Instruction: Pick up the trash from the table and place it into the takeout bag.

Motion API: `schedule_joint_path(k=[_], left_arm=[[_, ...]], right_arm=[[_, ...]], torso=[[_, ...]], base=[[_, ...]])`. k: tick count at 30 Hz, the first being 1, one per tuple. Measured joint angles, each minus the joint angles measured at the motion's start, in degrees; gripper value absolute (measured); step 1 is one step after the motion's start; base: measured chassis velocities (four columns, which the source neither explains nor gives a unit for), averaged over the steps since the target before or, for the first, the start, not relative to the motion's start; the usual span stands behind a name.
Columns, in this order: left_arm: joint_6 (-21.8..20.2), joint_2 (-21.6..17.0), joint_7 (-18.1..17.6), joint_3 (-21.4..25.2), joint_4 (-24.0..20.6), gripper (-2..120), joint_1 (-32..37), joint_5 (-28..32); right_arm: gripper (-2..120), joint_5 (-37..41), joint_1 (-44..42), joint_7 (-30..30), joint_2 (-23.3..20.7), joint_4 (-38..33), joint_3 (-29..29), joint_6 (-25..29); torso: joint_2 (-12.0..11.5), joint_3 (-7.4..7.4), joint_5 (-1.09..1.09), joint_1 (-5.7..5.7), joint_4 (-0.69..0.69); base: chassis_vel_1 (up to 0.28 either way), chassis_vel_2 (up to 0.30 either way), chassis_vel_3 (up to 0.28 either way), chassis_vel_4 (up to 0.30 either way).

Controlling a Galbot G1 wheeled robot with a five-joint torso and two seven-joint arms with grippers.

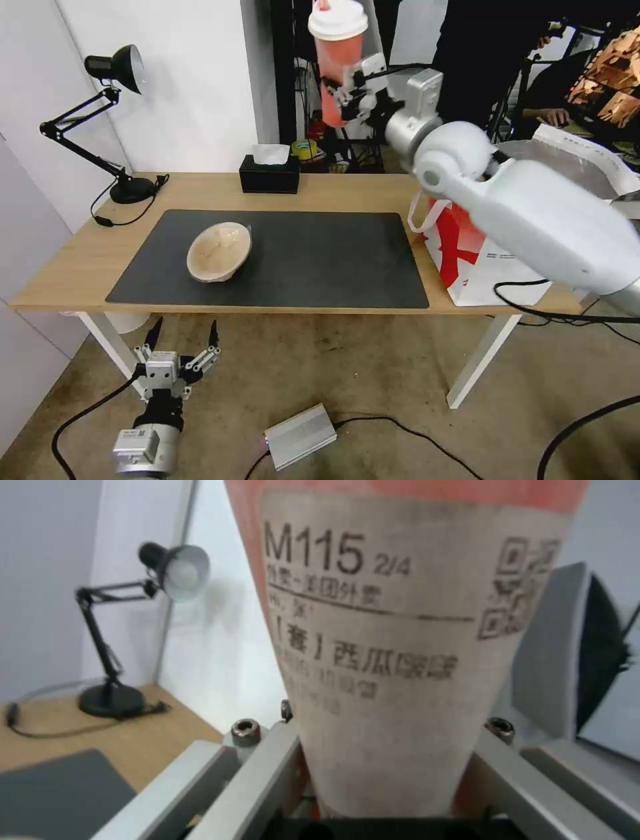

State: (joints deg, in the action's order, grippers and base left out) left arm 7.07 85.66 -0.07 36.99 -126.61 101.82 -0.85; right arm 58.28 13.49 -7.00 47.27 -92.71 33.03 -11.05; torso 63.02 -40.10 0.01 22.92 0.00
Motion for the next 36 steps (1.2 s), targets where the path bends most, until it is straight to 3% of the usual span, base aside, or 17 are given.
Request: schedule_joint_path(k=[16,23,25,36], left_arm=[[0.2,-0.1,0.0,-0.5,-0.2,100,-0.2,0.1],[0.2,-0.2,0.0,-0.5,-0.2,100,-0.2,0.1],[0.4,-0.2,0.0,-0.8,-0.1,100,-0.3,0.1],[0.7,-0.2,0.0,-1.0,0.1,100,-0.3,0.1]], right_arm=[[8,-1.7,2.5,8.6,-11.3,-0.2,1.1,-0.1],[8,-1.9,2.3,11.4,-13.3,0.1,0.8,0.2],[8,-3.4,1.5,16.4,-16.0,1.8,0.2,2.2],[8,-5.6,1.4,26.2,-19.0,7.4,-0.8,4.5]], torso=[[0.0,0.00,0.01,0.00,-0.01],[0.0,0.00,0.00,0.00,0.00],[0.0,0.00,0.00,0.00,0.00],[0.0,0.00,0.00,0.00,0.00]], base=[[0.000,0.000,0.000,0.000],[0.000,0.000,0.000,0.000],[0.000,0.000,0.000,0.000],[0.000,0.000,0.000,0.000]])
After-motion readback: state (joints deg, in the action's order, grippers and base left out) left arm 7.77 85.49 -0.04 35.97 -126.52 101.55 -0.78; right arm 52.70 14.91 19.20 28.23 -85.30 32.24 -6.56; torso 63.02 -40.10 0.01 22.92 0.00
